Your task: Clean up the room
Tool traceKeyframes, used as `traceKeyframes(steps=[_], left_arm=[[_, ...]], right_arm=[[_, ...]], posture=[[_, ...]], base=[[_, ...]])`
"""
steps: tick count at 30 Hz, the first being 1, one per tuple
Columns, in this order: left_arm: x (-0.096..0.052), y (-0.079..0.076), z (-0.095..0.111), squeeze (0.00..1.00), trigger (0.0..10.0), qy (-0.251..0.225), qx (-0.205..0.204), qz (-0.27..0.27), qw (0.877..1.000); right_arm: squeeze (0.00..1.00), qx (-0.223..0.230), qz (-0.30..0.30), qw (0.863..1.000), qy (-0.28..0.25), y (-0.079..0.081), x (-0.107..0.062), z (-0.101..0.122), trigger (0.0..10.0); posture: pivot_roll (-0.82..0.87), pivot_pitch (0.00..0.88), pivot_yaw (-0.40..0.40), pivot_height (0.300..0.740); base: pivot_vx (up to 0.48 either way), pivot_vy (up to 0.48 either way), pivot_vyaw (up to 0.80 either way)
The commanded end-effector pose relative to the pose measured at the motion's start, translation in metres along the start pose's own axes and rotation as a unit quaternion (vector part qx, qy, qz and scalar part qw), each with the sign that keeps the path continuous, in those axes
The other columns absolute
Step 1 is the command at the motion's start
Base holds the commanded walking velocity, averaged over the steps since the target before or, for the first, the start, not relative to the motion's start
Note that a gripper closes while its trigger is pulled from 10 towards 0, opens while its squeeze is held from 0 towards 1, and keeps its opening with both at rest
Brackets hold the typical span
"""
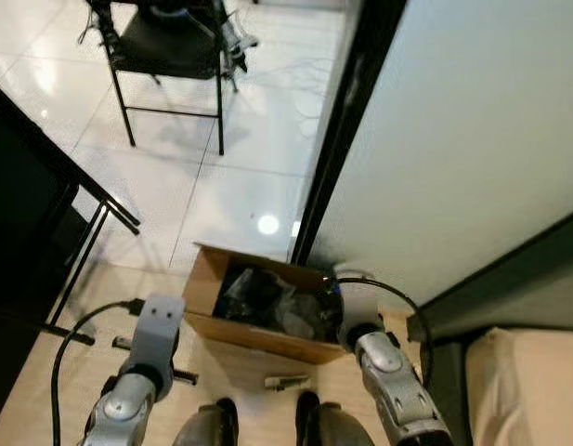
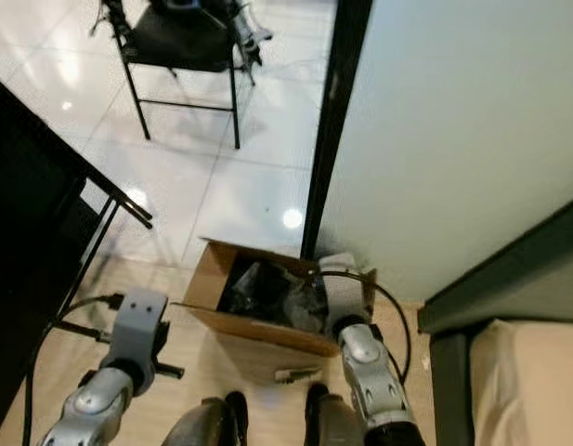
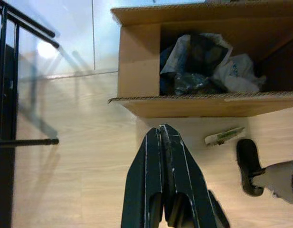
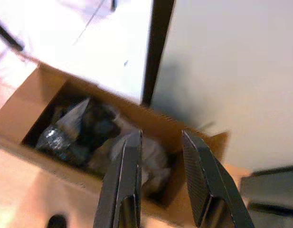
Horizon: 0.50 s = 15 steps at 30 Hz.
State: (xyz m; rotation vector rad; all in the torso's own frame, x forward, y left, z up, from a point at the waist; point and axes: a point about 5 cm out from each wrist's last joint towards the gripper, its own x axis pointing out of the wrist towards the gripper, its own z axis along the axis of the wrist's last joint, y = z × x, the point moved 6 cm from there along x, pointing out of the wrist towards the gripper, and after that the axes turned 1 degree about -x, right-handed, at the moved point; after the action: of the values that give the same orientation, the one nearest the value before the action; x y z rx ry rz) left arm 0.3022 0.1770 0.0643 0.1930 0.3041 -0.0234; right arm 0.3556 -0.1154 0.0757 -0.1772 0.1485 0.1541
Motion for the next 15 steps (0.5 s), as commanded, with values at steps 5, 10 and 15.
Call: traceKeyframes(steps=[5,10,15], left_arm=[[-0.001,-0.006,-0.018,0.00,10.0,0.030,-0.003,0.014,0.999],[0.000,-0.007,-0.019,0.00,10.0,0.030,-0.008,0.025,0.999],[0.002,-0.007,-0.019,0.00,10.0,0.030,-0.009,0.035,0.999]], right_arm=[[0.00,-0.009,0.004,1.000,0.005,0.004,-0.010,-0.009,10.0],[0.00,-0.013,0.003,1.000,0.007,0.003,-0.012,-0.010,10.0],[0.00,-0.019,0.009,1.000,0.016,0.003,-0.016,-0.008,10.0]], posture=[[-0.05,0.262,-0.017,0.708],[-0.05,0.235,-0.027,0.708],[-0.04,0.218,-0.037,0.708]], base=[[0.000,0.000,0.00],[0.000,0.000,0.00],[0.000,0.000,0.00]])
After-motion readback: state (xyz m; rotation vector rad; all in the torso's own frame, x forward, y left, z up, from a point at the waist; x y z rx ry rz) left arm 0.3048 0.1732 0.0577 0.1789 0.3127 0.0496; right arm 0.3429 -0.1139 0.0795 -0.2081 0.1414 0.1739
